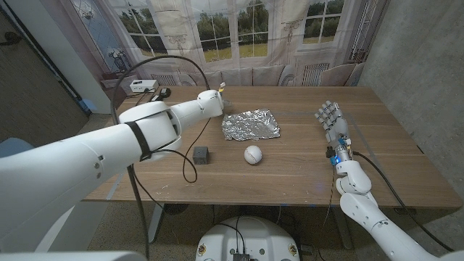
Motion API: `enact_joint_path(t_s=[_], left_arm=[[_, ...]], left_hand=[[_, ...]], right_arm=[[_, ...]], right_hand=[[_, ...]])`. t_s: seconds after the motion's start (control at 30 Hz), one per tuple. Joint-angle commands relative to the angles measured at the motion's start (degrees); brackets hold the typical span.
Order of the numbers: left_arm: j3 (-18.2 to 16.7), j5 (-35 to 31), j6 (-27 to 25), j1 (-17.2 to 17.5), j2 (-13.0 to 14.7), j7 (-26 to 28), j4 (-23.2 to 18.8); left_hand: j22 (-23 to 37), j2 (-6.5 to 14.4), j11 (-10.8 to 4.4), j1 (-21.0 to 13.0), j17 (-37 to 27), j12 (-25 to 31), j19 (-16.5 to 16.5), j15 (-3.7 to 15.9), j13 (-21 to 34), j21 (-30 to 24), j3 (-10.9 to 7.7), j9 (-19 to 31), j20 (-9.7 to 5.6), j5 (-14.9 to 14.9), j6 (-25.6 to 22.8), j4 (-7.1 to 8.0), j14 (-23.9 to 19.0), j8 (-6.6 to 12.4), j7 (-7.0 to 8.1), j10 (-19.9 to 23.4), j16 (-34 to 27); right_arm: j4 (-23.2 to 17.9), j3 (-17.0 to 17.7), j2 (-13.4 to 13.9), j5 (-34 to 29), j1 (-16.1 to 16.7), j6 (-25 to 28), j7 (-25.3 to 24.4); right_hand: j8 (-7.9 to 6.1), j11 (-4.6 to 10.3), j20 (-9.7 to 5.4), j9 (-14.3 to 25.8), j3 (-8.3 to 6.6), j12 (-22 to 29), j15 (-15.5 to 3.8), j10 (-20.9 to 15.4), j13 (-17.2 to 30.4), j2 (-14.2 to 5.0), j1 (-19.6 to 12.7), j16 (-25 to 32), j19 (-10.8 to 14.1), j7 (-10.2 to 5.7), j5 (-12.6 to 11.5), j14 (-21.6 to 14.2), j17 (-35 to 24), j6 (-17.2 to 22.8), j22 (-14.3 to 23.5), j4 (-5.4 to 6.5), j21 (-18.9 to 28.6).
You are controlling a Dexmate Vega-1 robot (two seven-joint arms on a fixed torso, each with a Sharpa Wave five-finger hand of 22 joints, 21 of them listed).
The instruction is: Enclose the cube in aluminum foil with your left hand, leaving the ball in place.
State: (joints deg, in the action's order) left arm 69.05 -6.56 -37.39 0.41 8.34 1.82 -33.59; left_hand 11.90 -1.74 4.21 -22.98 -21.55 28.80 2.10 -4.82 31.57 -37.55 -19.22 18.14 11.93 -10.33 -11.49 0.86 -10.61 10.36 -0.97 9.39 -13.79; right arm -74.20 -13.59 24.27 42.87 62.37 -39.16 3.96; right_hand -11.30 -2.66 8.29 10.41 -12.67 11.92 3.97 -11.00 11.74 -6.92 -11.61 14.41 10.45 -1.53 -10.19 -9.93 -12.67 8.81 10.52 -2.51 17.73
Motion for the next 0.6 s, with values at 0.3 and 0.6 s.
enact_joint_path(t_s=[0.3, 0.6], left_arm=[[-11.5, -3.0, 0.4, 11.9, 14.8, 9.9, -44.2], [-19.2, 0.2, 12.6, 19.3, 19.0, 10.0, -53.3]], left_hand=[[-0.9, -0.6, 0.45, 1.5, 3.8, -6.6, 3.9, -0.34, -3.4, 3.5, 1.09, -3.7, 0.13, -0.6, 7.3, -0.67, 5.2, -0.14, 1.38, -5.8, 1.8], [-1.0, 0.9, 0.95, 2.1, 5.4, -8.5, 1.2, -0.20, -5.3, 3.3, 0.85, -5.2, -0.26, -0.7, 7.9, -0.46, 6.3, 0.44, 3.32, -6.5, 2.2]], right_arm=[[-12.6, 1.9, 6.0, -10.4, 9.0, 4.1, -11.8], [-22.3, 4.1, 10.7, -21.6, 15.3, 13.1, -23.0]], right_hand=[[-0.06, -0.05, 0.39, 0.1, -0.09, 0.3, 0.23, -0.2, 0.0, 1.10, -0.4, -0.2, 0.2, 0.10, -0.3, -0.3, 0.1, 0.5, 0.2, -0.48, -0.3], [-0.34, -0.01, -1.35, 0.1, -0.28, 0.2, -0.29, -0.3, 0.0, 2.00, -1.6, -0.9, -0.2, -0.08, -0.3, 0.6, 0.5, 1.7, 0.2, -1.72, -0.8]])
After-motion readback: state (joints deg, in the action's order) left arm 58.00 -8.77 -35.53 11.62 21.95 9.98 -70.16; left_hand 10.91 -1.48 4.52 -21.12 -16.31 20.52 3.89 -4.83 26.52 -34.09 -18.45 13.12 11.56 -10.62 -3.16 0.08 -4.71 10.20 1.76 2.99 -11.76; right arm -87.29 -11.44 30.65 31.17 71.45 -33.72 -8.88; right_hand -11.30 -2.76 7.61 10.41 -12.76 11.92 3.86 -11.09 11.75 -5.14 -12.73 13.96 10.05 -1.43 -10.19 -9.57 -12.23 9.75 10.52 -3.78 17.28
